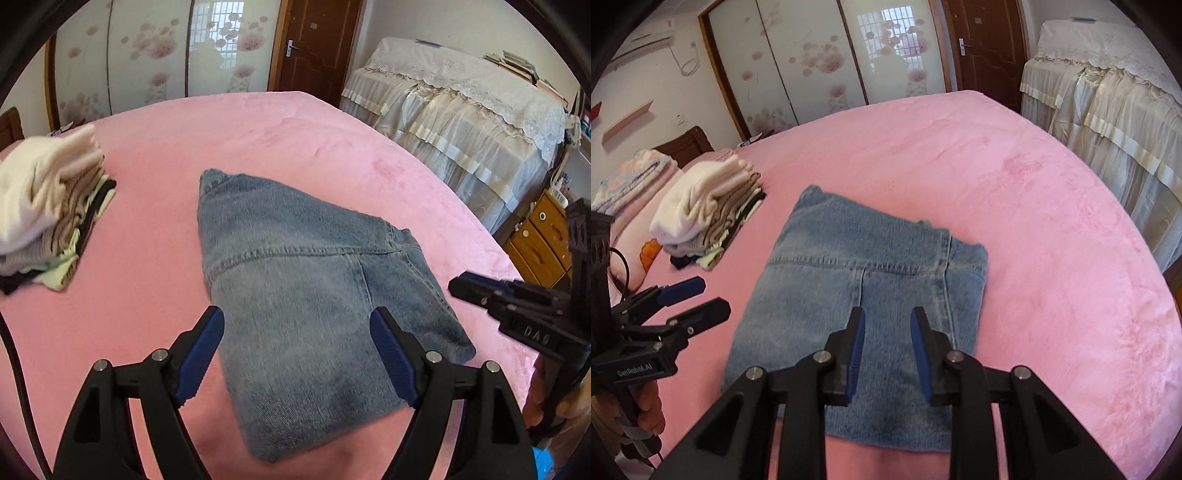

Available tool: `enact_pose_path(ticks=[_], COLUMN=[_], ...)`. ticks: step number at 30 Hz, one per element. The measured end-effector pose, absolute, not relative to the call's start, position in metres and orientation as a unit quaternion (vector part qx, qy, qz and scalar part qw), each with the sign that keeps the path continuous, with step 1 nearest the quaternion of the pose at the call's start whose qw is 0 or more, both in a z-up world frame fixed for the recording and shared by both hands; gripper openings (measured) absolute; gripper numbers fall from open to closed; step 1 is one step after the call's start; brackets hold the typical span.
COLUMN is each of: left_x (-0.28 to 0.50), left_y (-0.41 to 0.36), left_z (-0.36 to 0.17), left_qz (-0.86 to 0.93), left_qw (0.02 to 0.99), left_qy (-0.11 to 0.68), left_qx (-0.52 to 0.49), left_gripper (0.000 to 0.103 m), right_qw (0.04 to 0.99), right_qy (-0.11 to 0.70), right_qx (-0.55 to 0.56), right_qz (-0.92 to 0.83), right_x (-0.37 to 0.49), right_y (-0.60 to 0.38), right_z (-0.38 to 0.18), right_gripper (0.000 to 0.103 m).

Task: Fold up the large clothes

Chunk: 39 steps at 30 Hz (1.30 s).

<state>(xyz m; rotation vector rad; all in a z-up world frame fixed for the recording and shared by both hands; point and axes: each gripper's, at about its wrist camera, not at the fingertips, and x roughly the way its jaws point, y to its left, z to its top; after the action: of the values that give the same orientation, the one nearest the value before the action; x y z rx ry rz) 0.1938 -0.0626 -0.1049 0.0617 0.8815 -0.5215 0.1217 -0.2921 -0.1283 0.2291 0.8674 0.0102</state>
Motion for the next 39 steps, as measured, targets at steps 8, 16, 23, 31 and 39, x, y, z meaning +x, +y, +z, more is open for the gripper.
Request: enact_pose_path(ticks=[8, 16, 23, 31, 39], left_x=[0.186, 0.192, 0.191, 0.201, 0.238], left_y=[-0.058, -0.044, -0.046, -0.048, -0.047], left_z=[-0.164, -0.165, -0.124, -0.056, -0.034], left_qz=[-0.212, -0.217, -0.224, -0.227, -0.241], left_qw=[0.862, 0.854, 0.847, 0.858, 0.854], left_qy=[0.458, 0.472, 0.480, 0.457, 0.460], left_qx=[0.043, 0.019, 0.046, 0.066, 0.031], left_gripper=[0.080, 0.081, 0.081, 0.089, 0.091], right_qw=[0.878, 0.873, 0.884, 0.908, 0.909], right_qy=[0.463, 0.472, 0.452, 0.404, 0.401], right_qx=[0.122, 0.126, 0.118, 0.109, 0.111], right_qz=[-0.001, 0.010, -0.006, -0.004, 0.002], right_x=[0.106, 0.095, 0.085, 0.088, 0.115], right_y=[-0.299, -0.305, -0.322, -0.332, -0.346], right_z=[-0.197, -0.178, -0.135, -0.064, -0.049], right_gripper=[0.025, 0.028, 0.056, 0.064, 0.078])
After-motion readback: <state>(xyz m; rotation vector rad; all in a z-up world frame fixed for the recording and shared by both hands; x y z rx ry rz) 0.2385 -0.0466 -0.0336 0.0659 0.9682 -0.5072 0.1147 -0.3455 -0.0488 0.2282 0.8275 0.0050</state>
